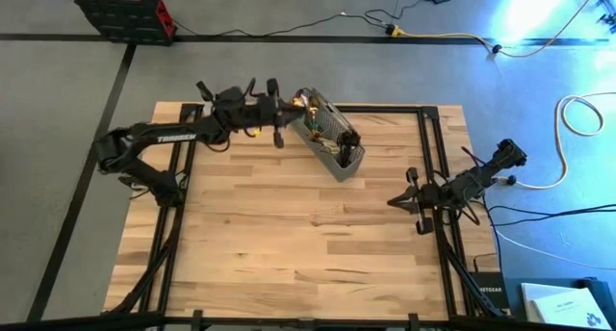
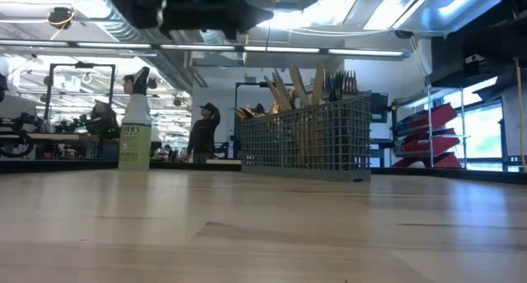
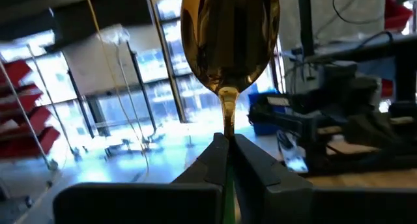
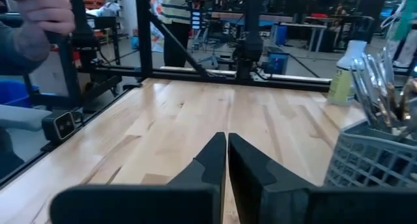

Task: Sort silverware
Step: Put the green spoon on the gray silverware organizer

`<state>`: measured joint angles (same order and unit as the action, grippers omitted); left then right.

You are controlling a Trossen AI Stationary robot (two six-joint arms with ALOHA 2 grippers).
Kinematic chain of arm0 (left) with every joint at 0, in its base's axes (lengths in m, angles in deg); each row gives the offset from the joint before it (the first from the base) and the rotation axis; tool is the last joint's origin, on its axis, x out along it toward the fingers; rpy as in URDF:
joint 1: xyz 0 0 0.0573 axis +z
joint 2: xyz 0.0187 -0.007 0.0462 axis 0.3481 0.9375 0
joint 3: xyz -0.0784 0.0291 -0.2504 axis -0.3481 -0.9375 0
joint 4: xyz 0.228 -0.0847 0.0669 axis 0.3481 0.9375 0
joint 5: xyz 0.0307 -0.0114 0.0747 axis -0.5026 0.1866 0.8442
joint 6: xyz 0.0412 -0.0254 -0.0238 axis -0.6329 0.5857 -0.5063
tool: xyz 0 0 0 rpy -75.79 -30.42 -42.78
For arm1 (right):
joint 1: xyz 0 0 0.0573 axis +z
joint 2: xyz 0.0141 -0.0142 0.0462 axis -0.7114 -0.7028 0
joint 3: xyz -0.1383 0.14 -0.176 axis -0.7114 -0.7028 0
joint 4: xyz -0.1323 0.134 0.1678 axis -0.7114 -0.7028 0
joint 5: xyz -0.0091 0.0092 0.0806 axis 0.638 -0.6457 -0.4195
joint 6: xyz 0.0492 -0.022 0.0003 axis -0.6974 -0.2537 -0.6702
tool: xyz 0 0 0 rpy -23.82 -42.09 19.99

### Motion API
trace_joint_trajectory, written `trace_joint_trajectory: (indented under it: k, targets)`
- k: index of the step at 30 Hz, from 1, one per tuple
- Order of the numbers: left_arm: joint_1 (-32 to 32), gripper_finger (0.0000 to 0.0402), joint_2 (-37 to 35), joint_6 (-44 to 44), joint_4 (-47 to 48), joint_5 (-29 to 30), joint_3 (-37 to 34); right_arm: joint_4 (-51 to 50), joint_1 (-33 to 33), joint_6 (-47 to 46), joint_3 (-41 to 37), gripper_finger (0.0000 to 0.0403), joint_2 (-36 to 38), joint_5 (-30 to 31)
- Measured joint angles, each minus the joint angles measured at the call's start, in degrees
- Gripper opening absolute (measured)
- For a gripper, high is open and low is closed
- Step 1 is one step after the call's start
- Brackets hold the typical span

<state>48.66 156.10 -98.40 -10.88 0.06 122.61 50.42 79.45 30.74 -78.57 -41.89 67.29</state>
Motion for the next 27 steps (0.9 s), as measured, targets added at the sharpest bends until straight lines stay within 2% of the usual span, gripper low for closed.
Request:
trace_joint_trajectory:
  k: [6,10,14,18,27]
  targets:
    - [3.3,0.0,9.3,1.9,-17.2,0.5,0.0,0.0,0.0,-0.2,0.0,0.0,0.0,-0.1]
    - [5.6,0.0,14.4,3.0,-22.8,3.5,0.1,0.0,0.0,-1.0,0.0,0.0,0.0,-0.1]
    - [7.1,0.0,19.4,6.9,-25.5,1.8,1.8,0.0,0.0,-1.3,0.0,0.0,0.0,-0.1]
    - [6.5,0.0,23.4,6.7,-25.4,1.3,3.6,0.0,0.0,-1.3,0.0,0.0,0.0,-0.1]
    - [5.4,0.0,25.7,7.2,-23.3,2.1,4.2,0.0,0.0,-1.3,0.0,0.0,0.0,-0.1]
